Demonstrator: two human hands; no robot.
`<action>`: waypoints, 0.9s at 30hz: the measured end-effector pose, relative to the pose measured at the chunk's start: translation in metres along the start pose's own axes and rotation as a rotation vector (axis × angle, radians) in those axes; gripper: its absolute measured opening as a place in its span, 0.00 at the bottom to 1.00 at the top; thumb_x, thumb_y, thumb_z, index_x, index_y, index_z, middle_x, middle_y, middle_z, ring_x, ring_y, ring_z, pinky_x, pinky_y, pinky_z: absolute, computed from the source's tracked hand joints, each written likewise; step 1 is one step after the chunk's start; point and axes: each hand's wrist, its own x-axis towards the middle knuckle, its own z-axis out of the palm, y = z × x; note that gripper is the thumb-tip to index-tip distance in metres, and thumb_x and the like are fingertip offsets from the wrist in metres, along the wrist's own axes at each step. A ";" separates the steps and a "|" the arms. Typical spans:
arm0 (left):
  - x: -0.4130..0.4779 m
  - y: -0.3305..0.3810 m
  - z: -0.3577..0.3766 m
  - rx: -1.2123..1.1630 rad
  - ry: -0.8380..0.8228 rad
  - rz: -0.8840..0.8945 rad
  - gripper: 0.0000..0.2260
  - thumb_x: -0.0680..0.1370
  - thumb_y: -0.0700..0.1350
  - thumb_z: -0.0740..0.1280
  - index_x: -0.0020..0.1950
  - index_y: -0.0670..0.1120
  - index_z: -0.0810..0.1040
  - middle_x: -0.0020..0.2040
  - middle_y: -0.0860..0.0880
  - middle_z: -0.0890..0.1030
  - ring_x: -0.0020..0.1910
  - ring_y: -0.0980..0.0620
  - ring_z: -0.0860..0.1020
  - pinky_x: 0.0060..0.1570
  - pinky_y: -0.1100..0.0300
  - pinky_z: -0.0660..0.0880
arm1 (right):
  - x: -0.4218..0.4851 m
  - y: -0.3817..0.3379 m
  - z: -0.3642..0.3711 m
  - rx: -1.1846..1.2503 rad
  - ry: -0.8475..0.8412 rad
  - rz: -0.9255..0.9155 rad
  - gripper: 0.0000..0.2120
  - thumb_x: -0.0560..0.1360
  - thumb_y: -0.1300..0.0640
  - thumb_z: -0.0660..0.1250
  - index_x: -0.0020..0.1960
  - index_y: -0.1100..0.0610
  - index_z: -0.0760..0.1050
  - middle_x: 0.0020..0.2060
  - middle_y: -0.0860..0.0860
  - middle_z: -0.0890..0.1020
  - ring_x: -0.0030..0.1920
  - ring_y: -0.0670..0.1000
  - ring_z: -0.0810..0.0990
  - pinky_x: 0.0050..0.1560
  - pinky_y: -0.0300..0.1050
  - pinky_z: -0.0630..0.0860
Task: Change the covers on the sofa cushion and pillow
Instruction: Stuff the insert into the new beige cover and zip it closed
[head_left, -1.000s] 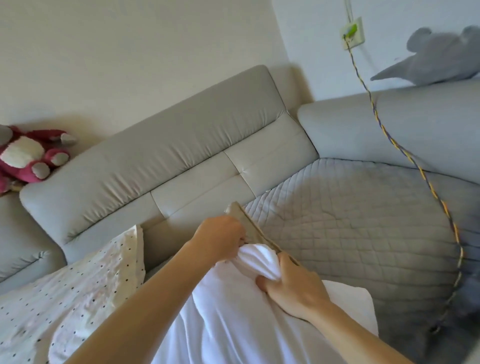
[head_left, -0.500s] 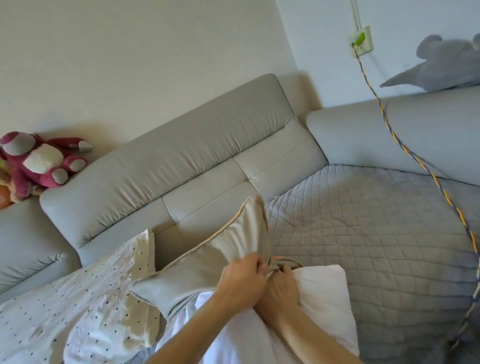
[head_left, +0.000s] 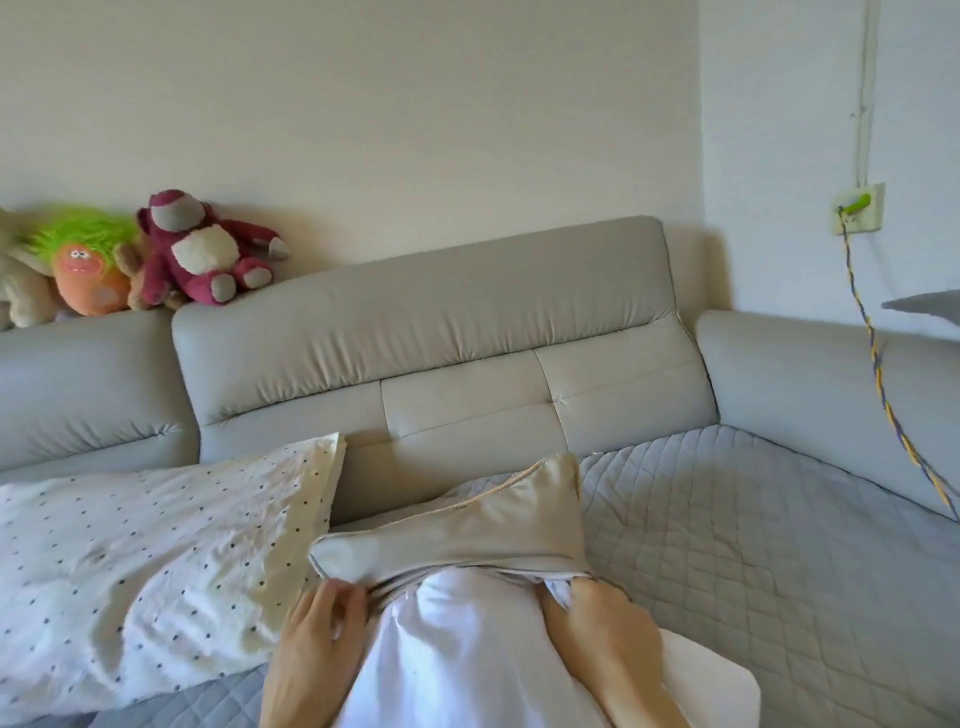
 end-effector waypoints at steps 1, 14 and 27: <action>-0.005 -0.011 -0.001 -0.066 -0.043 -0.144 0.06 0.78 0.54 0.67 0.41 0.62 0.75 0.44 0.56 0.81 0.45 0.54 0.78 0.48 0.52 0.75 | -0.001 0.000 -0.002 0.035 0.003 0.017 0.23 0.80 0.37 0.49 0.55 0.47 0.78 0.54 0.47 0.82 0.58 0.53 0.79 0.52 0.45 0.72; -0.029 -0.038 -0.018 -0.881 -0.393 -0.482 0.11 0.71 0.44 0.75 0.53 0.47 0.83 0.44 0.50 0.83 0.41 0.53 0.81 0.42 0.63 0.75 | -0.030 -0.025 -0.036 0.167 0.379 0.031 0.22 0.64 0.41 0.76 0.51 0.52 0.79 0.52 0.56 0.80 0.54 0.61 0.76 0.54 0.55 0.74; -0.030 -0.028 -0.003 -0.338 -0.319 -0.122 0.09 0.75 0.55 0.70 0.51 0.57 0.74 0.41 0.52 0.79 0.37 0.60 0.77 0.37 0.71 0.69 | -0.096 -0.112 0.080 -0.408 0.039 -0.395 0.32 0.59 0.31 0.63 0.52 0.53 0.81 0.63 0.56 0.78 0.53 0.69 0.79 0.51 0.65 0.71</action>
